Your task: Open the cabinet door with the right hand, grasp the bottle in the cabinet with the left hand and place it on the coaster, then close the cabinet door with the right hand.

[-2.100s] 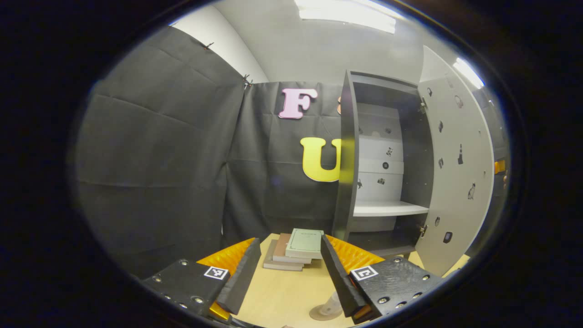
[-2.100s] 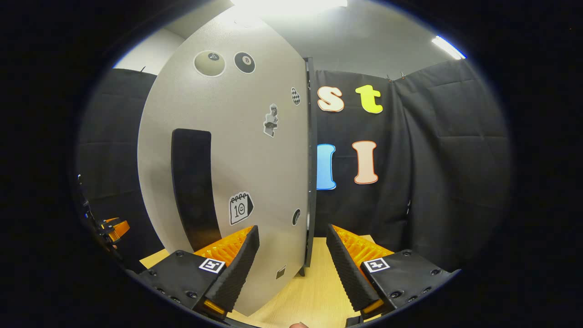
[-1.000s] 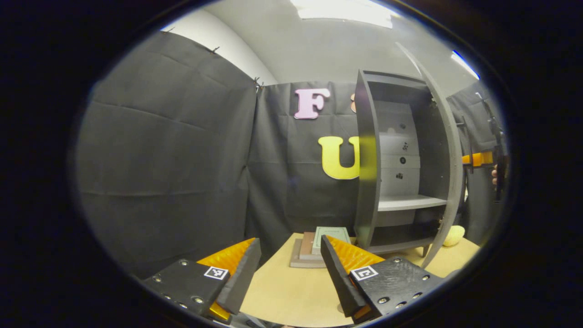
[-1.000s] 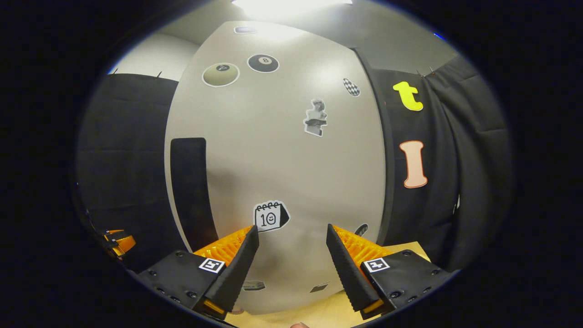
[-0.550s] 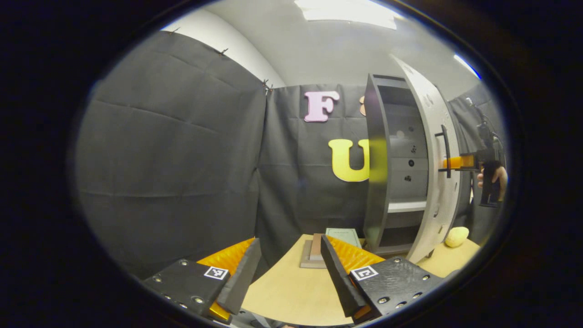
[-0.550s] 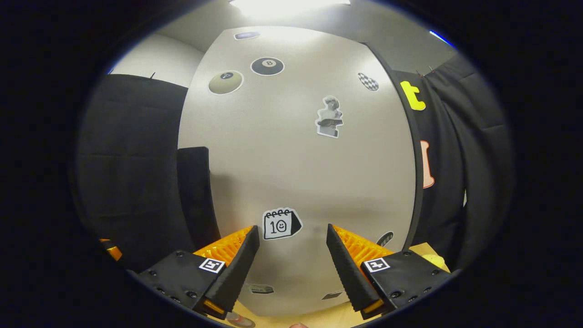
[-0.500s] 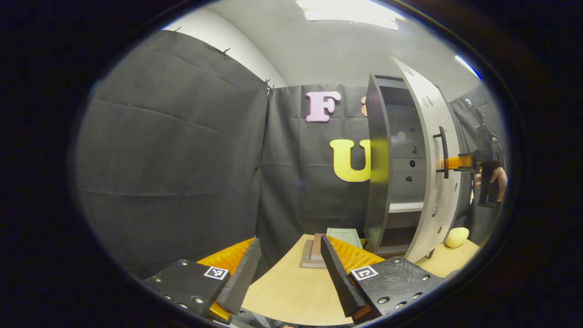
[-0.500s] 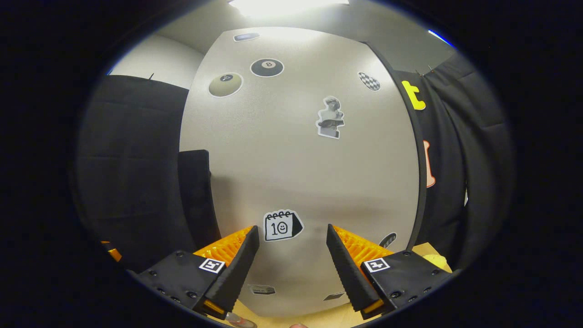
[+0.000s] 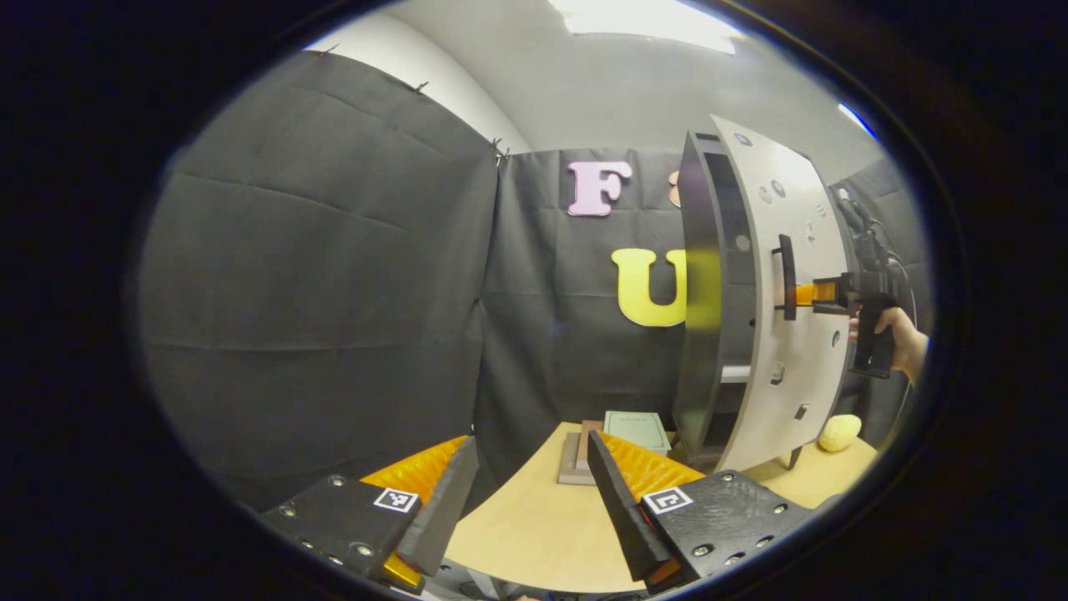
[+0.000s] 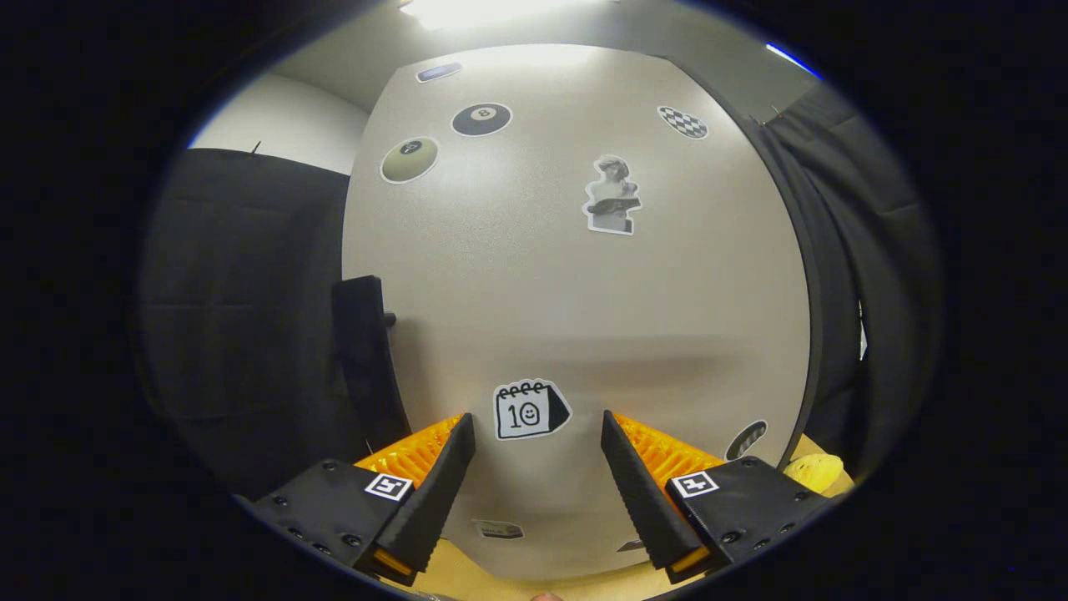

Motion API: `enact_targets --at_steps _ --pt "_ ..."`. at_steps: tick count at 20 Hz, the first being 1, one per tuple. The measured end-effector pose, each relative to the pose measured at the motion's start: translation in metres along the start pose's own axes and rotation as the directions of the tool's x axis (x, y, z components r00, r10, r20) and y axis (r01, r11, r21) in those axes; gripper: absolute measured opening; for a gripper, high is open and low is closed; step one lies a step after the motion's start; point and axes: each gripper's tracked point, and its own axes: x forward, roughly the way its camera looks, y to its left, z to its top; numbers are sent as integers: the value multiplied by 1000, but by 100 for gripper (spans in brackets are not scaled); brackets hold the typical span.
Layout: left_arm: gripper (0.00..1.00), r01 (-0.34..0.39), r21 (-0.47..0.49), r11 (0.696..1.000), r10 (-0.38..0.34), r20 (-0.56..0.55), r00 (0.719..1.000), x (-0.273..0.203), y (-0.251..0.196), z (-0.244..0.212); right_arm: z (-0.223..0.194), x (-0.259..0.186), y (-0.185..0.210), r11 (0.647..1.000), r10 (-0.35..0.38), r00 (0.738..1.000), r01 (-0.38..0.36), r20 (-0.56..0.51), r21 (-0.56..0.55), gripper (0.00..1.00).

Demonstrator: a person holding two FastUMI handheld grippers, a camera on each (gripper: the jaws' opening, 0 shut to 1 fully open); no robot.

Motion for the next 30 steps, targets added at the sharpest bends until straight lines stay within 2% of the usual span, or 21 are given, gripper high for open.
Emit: enact_targets --at_steps 1,5,8,14,21,29,30 --pt "80 4 1 1000 -4 0 1000 1 -2 1 -1 0 1 1000 -6 1000 6 2 -3 97" --pt "80 21 6 1000 -21 7 1000 8 -11 9 1 -3 2 999 -28 1000 28 0 -18 97" --pt "80 44 8 999 -44 14 999 15 -26 15 6 -12 3 1000 -14 1000 14 3 -23 97" --pt "80 130 26 991 -131 25 991 33 -79 29 18 -80 -12 999 -5 1000 7 27 -39 97" --pt "80 245 11 969 -245 27 969 49 -156 44 31 -153 -61 996 -38 998 41 43 -82 98" --pt "80 325 19 945 -326 41 945 53 -233 68 33 -227 -135 988 -129 989 135 78 -77 98" --pt "82 331 26 943 -332 43 942 55 -240 71 33 -235 -144 986 -140 987 147 82 -82 98"
